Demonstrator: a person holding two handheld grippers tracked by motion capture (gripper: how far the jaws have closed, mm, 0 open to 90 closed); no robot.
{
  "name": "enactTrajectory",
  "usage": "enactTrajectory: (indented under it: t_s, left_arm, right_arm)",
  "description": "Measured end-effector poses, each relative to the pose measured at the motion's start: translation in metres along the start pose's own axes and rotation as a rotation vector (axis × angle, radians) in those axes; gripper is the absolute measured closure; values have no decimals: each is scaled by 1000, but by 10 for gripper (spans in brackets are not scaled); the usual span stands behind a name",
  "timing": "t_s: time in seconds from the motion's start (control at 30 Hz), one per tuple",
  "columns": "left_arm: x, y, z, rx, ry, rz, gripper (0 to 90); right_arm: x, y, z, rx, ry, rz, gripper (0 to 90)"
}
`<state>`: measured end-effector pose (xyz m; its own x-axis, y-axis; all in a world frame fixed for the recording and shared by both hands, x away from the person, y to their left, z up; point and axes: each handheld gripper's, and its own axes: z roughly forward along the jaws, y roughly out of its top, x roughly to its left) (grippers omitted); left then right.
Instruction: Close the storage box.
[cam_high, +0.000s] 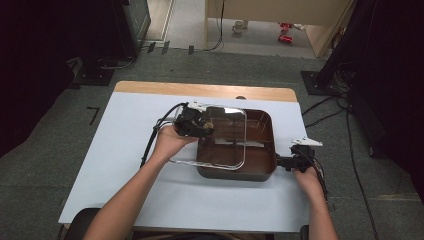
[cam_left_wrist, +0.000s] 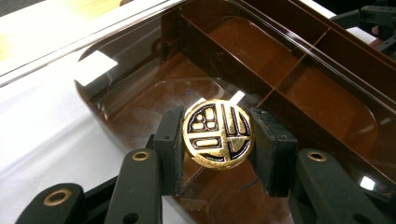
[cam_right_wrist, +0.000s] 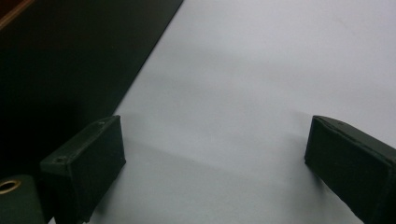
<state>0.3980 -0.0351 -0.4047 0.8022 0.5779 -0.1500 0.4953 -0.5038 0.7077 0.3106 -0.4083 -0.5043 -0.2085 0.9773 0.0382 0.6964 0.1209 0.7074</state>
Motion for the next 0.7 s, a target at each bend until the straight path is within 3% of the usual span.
enactTrajectory:
  t_s: [0.57,0.7]
  left_arm:
    - [-14,11,25,-9,-29,-11,592]
    - [-21,18,27,-20,-23,9,592]
  right_arm:
    - [0,0,0,0,0,0,44]
    - [0,0,0,0,0,-1,43]
